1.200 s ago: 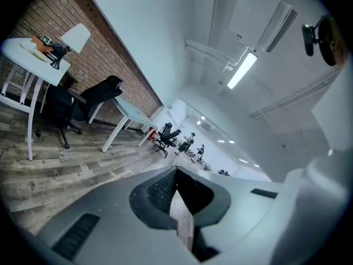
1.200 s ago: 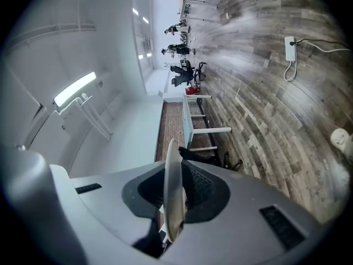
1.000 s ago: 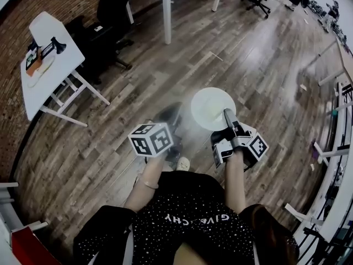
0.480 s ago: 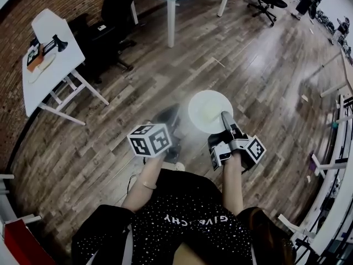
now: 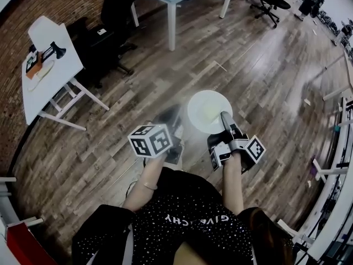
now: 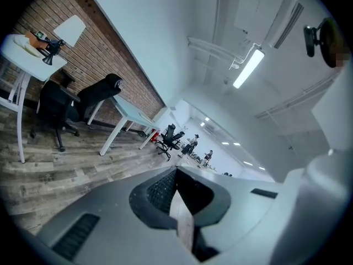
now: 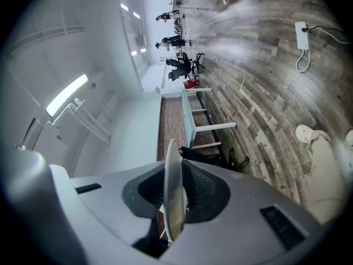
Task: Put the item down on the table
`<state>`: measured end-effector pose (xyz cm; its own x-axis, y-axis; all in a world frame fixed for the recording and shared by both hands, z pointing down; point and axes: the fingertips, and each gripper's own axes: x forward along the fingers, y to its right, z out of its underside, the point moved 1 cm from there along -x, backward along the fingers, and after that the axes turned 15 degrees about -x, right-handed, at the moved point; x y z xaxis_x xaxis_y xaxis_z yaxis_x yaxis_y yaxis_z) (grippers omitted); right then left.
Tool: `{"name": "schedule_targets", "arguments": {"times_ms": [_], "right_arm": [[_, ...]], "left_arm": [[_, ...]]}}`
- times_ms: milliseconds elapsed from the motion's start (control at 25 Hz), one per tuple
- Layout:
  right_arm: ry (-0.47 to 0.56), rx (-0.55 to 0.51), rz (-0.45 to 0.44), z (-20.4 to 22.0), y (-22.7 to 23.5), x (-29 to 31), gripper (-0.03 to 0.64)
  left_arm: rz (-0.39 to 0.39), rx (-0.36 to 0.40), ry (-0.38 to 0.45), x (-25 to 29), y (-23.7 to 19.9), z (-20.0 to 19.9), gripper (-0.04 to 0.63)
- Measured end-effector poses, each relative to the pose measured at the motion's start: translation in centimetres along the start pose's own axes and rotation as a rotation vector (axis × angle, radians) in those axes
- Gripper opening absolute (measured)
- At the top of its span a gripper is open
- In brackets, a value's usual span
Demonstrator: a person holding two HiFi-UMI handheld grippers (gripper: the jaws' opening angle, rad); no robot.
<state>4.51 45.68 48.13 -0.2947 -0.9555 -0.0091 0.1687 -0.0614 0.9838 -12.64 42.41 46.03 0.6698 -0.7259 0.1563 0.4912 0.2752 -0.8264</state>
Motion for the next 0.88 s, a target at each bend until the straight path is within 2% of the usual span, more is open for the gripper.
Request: {"name": "schedule_targets", "arguments": {"times_ms": [320, 480, 880], "right_arm": [[0.045, -0.001, 0.025, -5.2, 1.1, 7.5, 0.049], [0.063, -0.001, 0.031, -8.2, 0.8, 12.5, 0.049], [0.046, 0.001, 0.022, -13.3, 0.3, 25.2, 0.049]], "left_arm": [[0.041, -0.018, -0.045, 9.1, -0.9, -4.7, 0.011], [0.043, 0.003, -0.065, 14.1, -1.2, -8.0, 0.011], [0.037, 0.025, -0.067, 24.8, -2.6, -16.5, 0.011]]}}
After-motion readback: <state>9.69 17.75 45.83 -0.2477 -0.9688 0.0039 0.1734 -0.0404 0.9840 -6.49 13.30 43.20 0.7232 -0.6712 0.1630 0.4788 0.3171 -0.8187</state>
